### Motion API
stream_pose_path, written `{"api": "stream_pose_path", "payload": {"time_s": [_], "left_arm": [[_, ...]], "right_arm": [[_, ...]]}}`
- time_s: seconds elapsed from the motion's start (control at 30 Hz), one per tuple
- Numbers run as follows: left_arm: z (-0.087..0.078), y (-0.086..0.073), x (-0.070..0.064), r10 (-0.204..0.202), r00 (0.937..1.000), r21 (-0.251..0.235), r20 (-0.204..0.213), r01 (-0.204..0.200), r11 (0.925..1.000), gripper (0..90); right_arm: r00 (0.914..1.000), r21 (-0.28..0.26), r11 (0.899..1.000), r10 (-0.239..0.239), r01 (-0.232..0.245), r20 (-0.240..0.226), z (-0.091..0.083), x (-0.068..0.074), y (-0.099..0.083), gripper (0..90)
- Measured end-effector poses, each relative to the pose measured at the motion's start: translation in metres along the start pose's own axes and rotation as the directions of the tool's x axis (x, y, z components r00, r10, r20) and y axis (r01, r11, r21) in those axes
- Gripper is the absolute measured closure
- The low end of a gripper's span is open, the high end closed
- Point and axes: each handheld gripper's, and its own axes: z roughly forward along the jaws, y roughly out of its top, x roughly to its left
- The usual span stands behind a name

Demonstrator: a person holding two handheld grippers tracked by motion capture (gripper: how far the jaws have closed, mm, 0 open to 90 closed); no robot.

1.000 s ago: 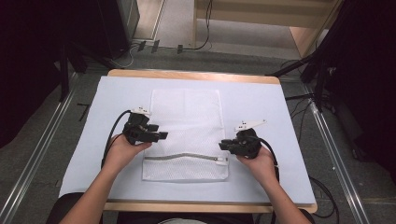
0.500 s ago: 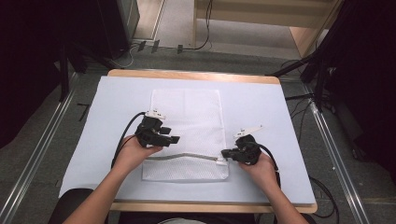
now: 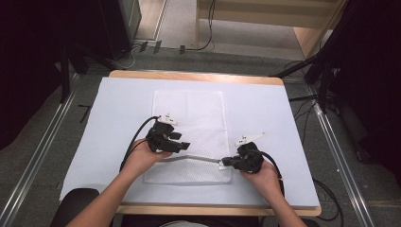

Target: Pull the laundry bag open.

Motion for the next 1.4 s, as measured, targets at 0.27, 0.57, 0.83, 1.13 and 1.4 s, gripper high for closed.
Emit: {"api": "stream_pose_path", "payload": {"time_s": [0.27, 0.57, 0.83, 1.13, 1.4], "left_arm": [[0.006, 0.002, -0.011, 0.036, 0.9989, 0.003, 0.030, -0.036, 0.9993, 45.2], [0.016, 0.007, -0.023, 0.058, 0.9960, -0.003, 0.068, -0.058, 0.9983, 47.5], [0.029, 0.009, -0.034, 0.061, 0.9928, -0.003, 0.103, -0.061, 0.9981, 52.0], [0.043, 0.012, -0.047, 0.071, 0.9874, 0.014, 0.142, -0.074, 0.9972, 67.7], [0.064, 0.010, -0.052, 0.022, 0.9843, 0.077, 0.175, -0.036, 0.9964, 77.6]], "right_arm": [[0.9990, -0.012, 0.999, -0.045, 0.045, -0.007, 0.009, 0.011, 0.008, 90.0], [0.9983, -0.022, 0.999, -0.047, 0.047, 0.035, 0.005, 0.002, 0.007, 90.0], [0.9961, 0.002, 0.999, -0.053, 0.053, 0.070, 0.003, -0.005, 0.001, 90.0], [0.9960, -0.011, 0.998, -0.065, 0.065, 0.062, 0.005, -0.007, -0.001, 90.0], [0.9953, -0.014, 0.997, -0.069, 0.070, 0.068, 0.005, -0.006, -0.002, 90.0]]}}
